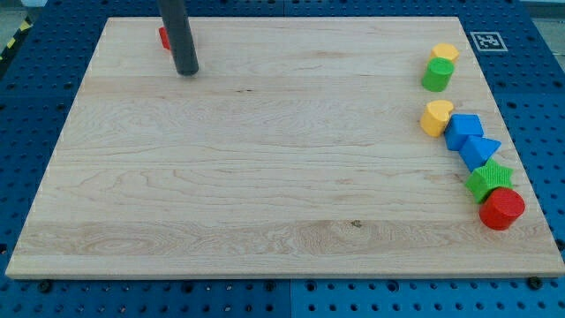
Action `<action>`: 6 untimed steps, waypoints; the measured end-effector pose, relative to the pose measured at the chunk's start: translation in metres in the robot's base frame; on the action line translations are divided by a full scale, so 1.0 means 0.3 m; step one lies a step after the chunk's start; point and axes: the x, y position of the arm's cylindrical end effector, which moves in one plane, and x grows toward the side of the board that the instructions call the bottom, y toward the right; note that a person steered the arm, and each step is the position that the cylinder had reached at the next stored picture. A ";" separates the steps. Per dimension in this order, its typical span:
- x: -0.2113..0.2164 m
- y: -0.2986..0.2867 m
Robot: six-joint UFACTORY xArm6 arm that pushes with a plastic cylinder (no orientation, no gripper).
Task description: Push the red circle slightly
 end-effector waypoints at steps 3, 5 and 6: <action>0.578 0.422; 0.855 0.980; 0.919 1.272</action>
